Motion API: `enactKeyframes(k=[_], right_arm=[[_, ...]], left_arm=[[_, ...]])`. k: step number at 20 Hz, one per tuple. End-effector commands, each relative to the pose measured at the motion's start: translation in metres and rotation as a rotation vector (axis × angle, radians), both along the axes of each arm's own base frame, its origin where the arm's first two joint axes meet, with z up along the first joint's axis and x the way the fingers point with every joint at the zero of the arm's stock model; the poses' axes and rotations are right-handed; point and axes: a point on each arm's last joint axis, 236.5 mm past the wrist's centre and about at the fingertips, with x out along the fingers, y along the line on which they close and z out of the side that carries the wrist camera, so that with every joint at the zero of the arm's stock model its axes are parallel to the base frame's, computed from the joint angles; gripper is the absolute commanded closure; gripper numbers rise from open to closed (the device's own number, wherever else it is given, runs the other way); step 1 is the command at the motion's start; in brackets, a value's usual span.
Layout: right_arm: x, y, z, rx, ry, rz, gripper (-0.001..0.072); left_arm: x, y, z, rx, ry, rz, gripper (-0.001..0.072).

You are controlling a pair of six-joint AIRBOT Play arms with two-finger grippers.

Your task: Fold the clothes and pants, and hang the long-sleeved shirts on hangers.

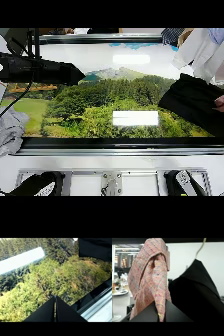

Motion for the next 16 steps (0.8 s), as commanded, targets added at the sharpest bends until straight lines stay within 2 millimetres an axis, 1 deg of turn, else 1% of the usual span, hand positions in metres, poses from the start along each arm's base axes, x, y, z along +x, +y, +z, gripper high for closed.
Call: enactKeyframes(k=[1,4,7,10,14,15,16], right_arm=[[-0.01,-0.013,-0.007,0.041,-0.041,-0.01,0.0703],[-0.006,-0.019,-0.015,0.071,-0.057,0.003,0.0702],[0.0,-0.028,-0.032,0.125,-0.066,0.017,0.0701],[0.003,-0.032,-0.046,0.155,-0.06,0.021,0.0699],[0.005,-0.027,-0.042,0.144,-0.057,0.043,0.0683],[0.006,-0.024,-0.039,0.138,-0.058,0.05,0.0561],[0.006,-0.02,-0.036,0.13,-0.059,0.058,0.0322]], left_arm=[[-0.001,0.0,0.0,0.0,0.003,-0.003,0.0691],[-0.001,-0.001,0.0,0.0,0.003,-0.003,0.0691],[-0.001,-0.001,0.0,0.0,0.003,-0.003,0.0691],[-0.001,-0.001,0.0,0.0,0.003,-0.003,0.0691],[-0.001,-0.001,0.0,0.0,0.003,-0.003,0.0691],[-0.001,-0.001,0.0,0.0,0.003,-0.003,0.0691],[-0.001,-0.001,0.0,0.0,0.003,-0.003,0.0691]])
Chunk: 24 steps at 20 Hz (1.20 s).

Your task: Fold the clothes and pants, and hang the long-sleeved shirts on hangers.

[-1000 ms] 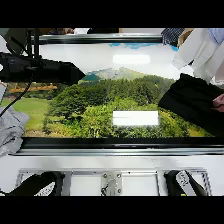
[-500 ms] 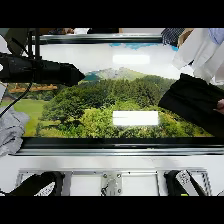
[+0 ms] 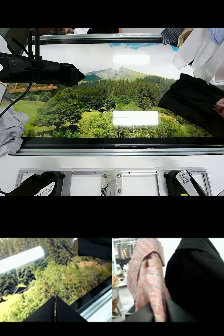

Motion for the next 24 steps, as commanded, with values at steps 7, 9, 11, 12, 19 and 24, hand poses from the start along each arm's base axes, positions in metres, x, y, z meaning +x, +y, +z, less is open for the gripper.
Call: enactKeyframes(k=[7,9,11,12,19,24], right_arm=[[0.016,0.102,0.069,-0.216,0.004,0.269,0.0222],[0.047,0.162,0.079,-0.283,0.018,0.533,0.0223],[0.085,0.234,0.063,-0.32,0.099,0.878,0.0222],[0.1,0.27,0.046,-0.338,0.167,1.049,0.0222],[0.18,0.485,-0.099,-0.263,0.583,1.831,0.0222],[0.169,0.651,-0.182,-0.212,0.755,2.239,0.0222]], left_arm=[[-0.006,0.001,-0.005,0.018,0.028,-0.015,0.0691],[-0.007,0.001,-0.006,0.021,0.032,-0.017,0.0691],[-0.007,0.002,-0.006,0.027,0.027,-0.022,0.0691],[-0.007,0.002,-0.006,0.027,0.023,-0.022,0.0691],[0.002,0.013,-0.009,0.073,-0.008,0.011,0.0692],[0.0,0.02,-0.033,0.025,-0.042,0.094,0.0691]])
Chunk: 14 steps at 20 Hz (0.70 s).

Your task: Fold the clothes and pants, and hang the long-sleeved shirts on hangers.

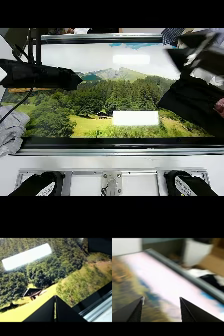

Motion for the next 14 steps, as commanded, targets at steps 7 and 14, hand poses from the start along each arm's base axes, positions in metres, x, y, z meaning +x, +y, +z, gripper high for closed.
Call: enactKeyframes(k=[7,14], right_arm=[[-0.039,0.161,-0.103,-0.08,0.247,0.36,0.0294],[-0.037,0.161,-0.104,-0.075,0.26,0.353,0.0695]], left_arm=[[-0.014,0.017,-0.02,-0.072,-0.113,0.108,0.0691],[-0.02,0.018,-0.021,-0.069,-0.109,0.104,0.0691]])
